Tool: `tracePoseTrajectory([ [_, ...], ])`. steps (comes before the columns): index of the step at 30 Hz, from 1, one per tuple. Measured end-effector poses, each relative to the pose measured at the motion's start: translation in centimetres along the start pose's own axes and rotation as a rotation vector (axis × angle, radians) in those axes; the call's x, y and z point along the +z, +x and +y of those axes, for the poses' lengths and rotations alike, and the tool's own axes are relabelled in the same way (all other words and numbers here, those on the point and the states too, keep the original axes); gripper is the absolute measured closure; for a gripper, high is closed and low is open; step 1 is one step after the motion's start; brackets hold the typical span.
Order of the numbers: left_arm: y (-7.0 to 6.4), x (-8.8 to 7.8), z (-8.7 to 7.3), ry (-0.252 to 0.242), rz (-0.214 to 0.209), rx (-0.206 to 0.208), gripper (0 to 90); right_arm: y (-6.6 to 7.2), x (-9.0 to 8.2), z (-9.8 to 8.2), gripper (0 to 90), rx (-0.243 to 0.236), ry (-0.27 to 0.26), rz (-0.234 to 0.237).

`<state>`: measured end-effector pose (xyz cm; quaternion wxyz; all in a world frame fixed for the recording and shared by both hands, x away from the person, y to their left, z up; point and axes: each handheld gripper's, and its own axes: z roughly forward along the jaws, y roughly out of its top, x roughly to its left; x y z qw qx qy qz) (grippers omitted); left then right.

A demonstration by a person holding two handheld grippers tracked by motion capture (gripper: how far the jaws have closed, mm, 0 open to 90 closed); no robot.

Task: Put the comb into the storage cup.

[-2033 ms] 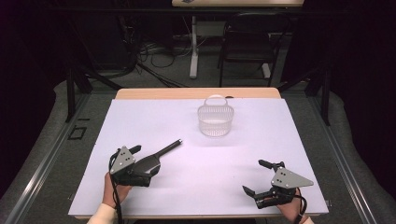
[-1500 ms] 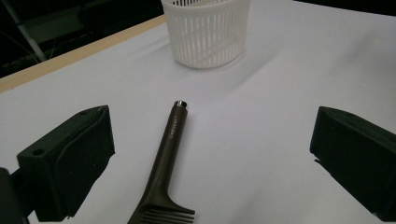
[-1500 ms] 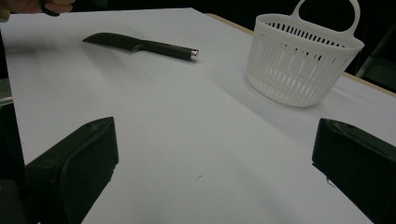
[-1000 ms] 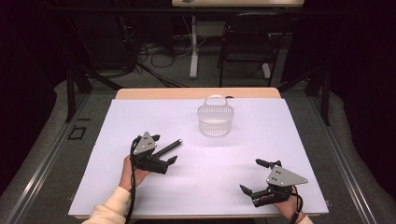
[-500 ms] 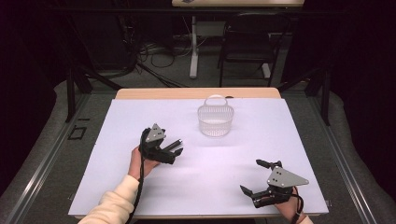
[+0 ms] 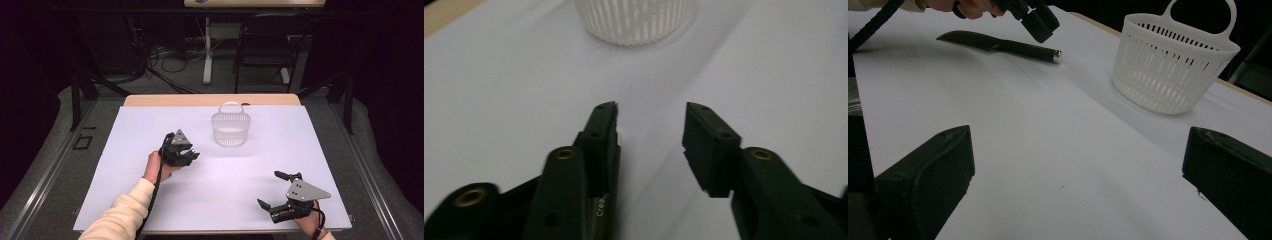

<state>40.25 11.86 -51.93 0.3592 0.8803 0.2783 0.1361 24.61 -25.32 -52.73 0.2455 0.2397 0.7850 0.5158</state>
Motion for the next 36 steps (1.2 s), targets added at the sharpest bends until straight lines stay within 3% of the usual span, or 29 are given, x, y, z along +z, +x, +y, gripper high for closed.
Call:
tracePoseTrajectory([
  [1, 0.1, 0.3, 0.1, 0.017, -0.006, 0.004, 66.7, 0.0, 0.0, 0.0, 0.0, 0.001, 0.002, 0.0],
  [2, 0.2, 0.6, 0.2, 0.04, -0.007, 0.007, 75.1, 0.0, 0.1, 0.0, 0.0, -0.001, 0.003, 0.003],
  [4, 0.5, 1.0, 0.3, 0.07, -0.007, -0.002, 82.7, 0.1, 0.1, 0.0, 0.0, -0.004, 0.003, 0.008],
  [7, 0.7, 1.4, 0.4, 0.089, 0.004, -0.014, 90.0, 0.1, 0.1, 0.0, 0.0, -0.003, 0.005, 0.011],
  [10, 1.1, 2.1, 0.7, 0.117, -0.019, -0.019, 90.0, 0.1, 0.1, 0.0, 0.0, 0.0, 0.004, 0.013],
  [21, 1.9, 3.4, 1.2, 0.183, 0.009, -0.002, 90.0, 0.1, 0.1, 0.0, 0.0, 0.0, 0.006, 0.017],
  [28, 3.1, 3.7, 1.3, 0.218, 0.029, -0.019, 90.0, 0.0, 0.1, -0.1, 0.0, -0.001, 0.007, 0.018],
  [36, 4.3, 3.7, 0.8, 0.226, 0.06, -0.056, 90.0, 0.0, 0.1, -0.1, 0.0, 0.001, 0.008, 0.018],
])
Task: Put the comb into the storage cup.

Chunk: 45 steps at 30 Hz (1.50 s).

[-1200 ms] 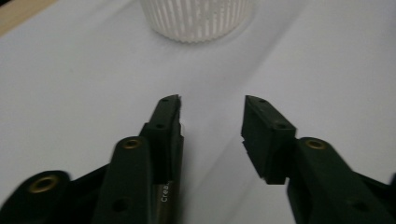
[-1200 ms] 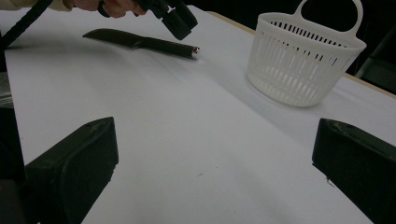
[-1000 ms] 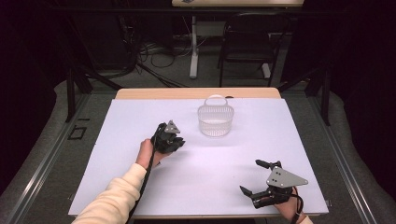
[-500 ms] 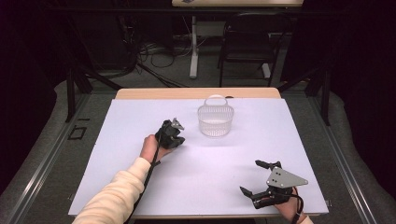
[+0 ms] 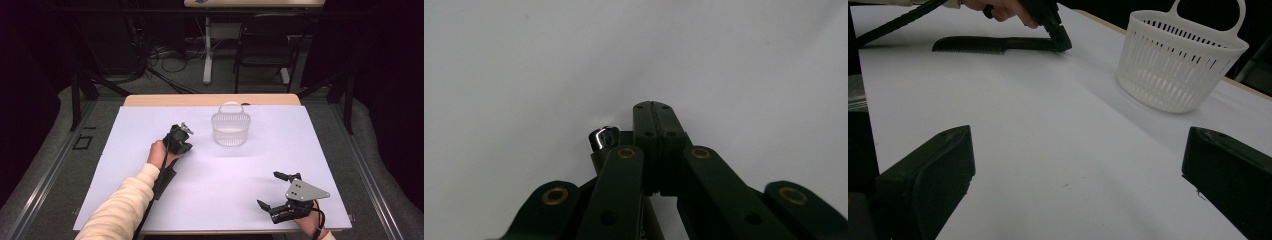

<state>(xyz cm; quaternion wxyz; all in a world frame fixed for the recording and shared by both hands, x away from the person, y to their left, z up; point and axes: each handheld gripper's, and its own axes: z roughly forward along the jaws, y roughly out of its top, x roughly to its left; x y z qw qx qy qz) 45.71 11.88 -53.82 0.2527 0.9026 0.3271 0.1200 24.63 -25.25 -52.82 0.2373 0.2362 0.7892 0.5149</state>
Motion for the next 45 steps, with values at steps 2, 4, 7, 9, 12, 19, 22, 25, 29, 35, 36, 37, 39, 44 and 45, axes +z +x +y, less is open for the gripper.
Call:
tracePoseTrajectory([
  [2, 0.3, 0.0, -0.1, 0.003, 0.006, -0.009, 90.0, 0.0, 0.0, 0.0, 0.0, 0.003, 0.003, -0.001],
  [4, 0.4, 0.0, -0.2, 0.006, 0.013, -0.011, 90.0, 0.0, 0.0, 0.0, 0.0, 0.0, 0.002, -0.002],
  [7, 0.9, 0.0, -0.4, 0.005, 0.032, -0.029, 90.0, 0.0, 0.0, 0.0, 0.0, -0.001, 0.001, -0.002],
  [9, 1.1, 0.0, -0.6, 0.005, 0.048, -0.042, 90.0, 0.0, 0.0, 0.0, 0.0, 0.0, 0.002, -0.002],
  [12, 1.5, -0.1, -0.9, -0.001, 0.061, -0.069, 90.0, 0.0, -0.1, 0.0, 0.1, -0.001, 0.002, -0.003],
  [19, 2.2, -0.2, -1.7, 0.003, 0.091, -0.098, 90.0, 0.0, -0.1, 0.0, 0.1, 0.0, 0.004, 0.0],
  [22, 2.4, -0.3, -2.0, -0.003, 0.096, -0.108, 90.0, 0.0, -0.1, 0.0, 0.1, 0.0, 0.005, 0.0],
  [25, 2.7, -0.6, -2.5, -0.009, 0.102, -0.121, 90.0, 0.0, 0.0, 0.0, 0.2, -0.002, 0.005, 0.0],
  [29, 2.9, -0.7, -2.8, -0.011, 0.106, -0.129, 90.0, 0.0, 0.0, 0.0, 0.2, 0.0, 0.005, 0.0],
  [35, 3.2, -1.0, -3.4, -0.012, 0.115, -0.143, 90.0, 0.0, 0.0, 0.0, 0.2, -0.001, 0.007, -0.001],
  [36, 3.2, -1.1, -3.4, -0.011, 0.12, -0.144, 90.0, 0.0, 0.0, 0.0, 0.2, 0.0, 0.004, -0.001],
  [37, 3.3, -1.2, -3.5, -0.01, 0.12, -0.147, 90.0, 0.0, 0.0, 0.0, 0.2, 0.0, 0.004, -0.001],
  [39, 3.4, -1.4, -3.9, -0.006, 0.123, -0.152, 90.0, 0.0, 0.0, 0.0, 0.2, 0.0, 0.007, 0.0],
  [44, 3.5, -1.8, -4.5, -0.006, 0.125, -0.159, 90.0, 0.0, 0.0, 0.0, 0.2, -0.001, 0.007, -0.002],
  [45, 3.5, -1.8, -4.6, -0.005, 0.129, -0.159, 90.0, 0.1, 0.0, 0.0, 0.2, -0.001, 0.005, -0.001],
])
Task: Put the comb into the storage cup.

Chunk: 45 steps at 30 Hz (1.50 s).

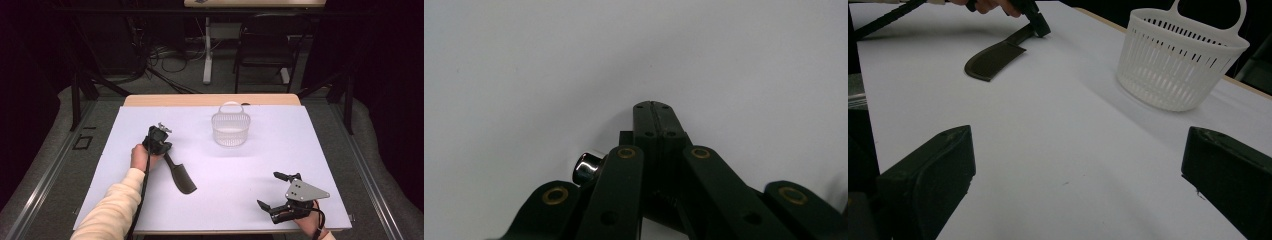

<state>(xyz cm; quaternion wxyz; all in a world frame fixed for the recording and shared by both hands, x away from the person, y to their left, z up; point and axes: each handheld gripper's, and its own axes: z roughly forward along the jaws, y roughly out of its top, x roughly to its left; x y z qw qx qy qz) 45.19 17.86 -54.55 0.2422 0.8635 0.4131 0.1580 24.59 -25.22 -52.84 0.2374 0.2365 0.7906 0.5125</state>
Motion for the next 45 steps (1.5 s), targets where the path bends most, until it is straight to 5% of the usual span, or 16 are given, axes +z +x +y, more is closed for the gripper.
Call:
tracePoseTrajectory([
  [23, 0.5, -1.7, -2.6, 0.004, 0.007, -0.017, 90.0, 0.0, 0.0, 0.0, 0.3, -0.002, 0.009, -0.003],
  [45, -0.5, -3.6, -5.4, 0.002, -0.018, -0.009, 90.0, 0.0, 0.1, 0.0, 0.3, -0.001, 0.012, -0.003],
])
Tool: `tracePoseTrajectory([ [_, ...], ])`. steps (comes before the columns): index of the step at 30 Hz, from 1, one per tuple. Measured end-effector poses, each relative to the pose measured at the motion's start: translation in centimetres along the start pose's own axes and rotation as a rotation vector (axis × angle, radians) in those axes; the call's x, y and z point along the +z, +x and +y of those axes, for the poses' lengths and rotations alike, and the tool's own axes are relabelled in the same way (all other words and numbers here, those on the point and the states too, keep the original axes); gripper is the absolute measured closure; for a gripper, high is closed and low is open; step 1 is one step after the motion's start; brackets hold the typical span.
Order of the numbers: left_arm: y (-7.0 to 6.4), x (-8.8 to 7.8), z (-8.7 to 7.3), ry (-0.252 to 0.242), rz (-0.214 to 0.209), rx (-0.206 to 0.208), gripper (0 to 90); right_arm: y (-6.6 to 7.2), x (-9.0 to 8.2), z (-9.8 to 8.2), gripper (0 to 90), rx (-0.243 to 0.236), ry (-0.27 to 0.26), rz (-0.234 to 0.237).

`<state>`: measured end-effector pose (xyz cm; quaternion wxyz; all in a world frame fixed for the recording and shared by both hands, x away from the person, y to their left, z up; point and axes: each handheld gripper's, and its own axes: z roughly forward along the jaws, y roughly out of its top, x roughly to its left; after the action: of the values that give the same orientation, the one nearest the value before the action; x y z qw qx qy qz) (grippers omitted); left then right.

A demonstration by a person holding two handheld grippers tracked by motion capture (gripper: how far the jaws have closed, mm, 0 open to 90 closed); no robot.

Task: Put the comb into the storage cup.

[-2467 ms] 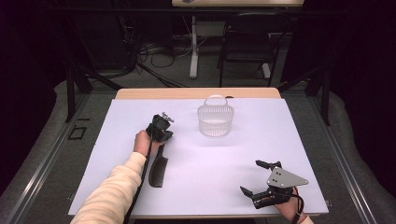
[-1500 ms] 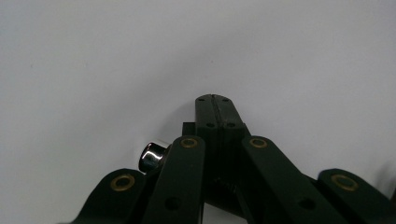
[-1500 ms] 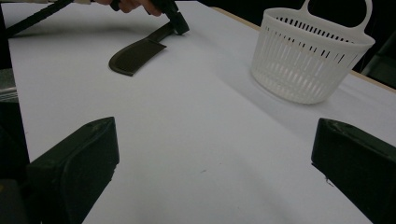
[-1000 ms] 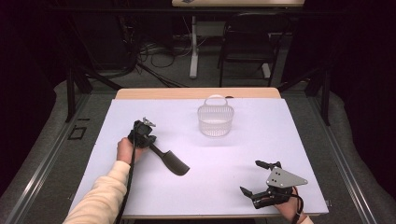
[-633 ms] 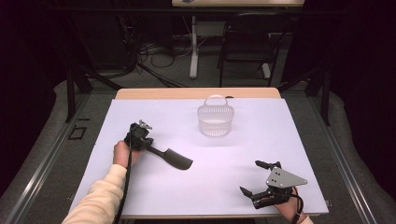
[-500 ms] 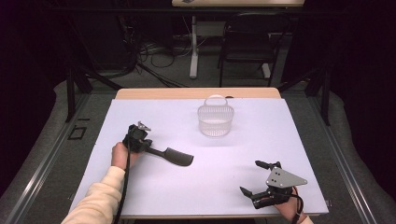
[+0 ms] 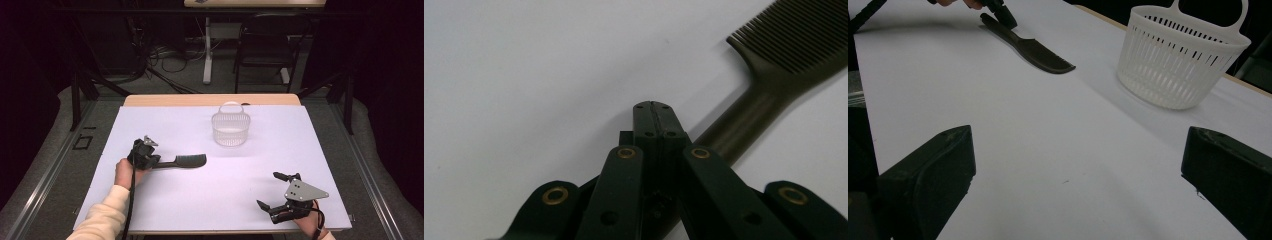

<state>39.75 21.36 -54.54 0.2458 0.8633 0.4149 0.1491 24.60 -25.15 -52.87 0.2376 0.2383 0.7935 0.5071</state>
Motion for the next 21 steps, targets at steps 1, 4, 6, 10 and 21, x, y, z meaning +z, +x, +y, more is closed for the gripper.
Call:
tracePoseTrajectory([
  [1, -0.1, -0.1, -0.1, -0.001, -0.001, 0.003, 90.0, 0.0, 0.0, 0.0, 0.3, 0.0, 0.001, 0.0],
  [4, -0.2, -0.3, -0.5, -0.005, -0.009, 0.003, 90.0, 0.0, 0.0, 0.0, 0.3, 0.004, 0.006, 0.003],
  [6, -0.4, -0.5, -0.9, -0.019, -0.017, -0.007, 90.0, 0.0, 0.0, 0.0, 0.3, 0.001, 0.006, 0.002],
  [10, -0.4, -0.7, -1.3, -0.027, -0.02, -0.014, 90.0, 0.0, 0.0, 0.0, 0.3, -0.001, 0.007, 0.002],
  [21, -1.0, -1.2, -1.7, -0.049, -0.027, -0.016, 86.5, 0.0, 0.1, 0.0, 0.4, 0.0, 0.007, 0.003],
])
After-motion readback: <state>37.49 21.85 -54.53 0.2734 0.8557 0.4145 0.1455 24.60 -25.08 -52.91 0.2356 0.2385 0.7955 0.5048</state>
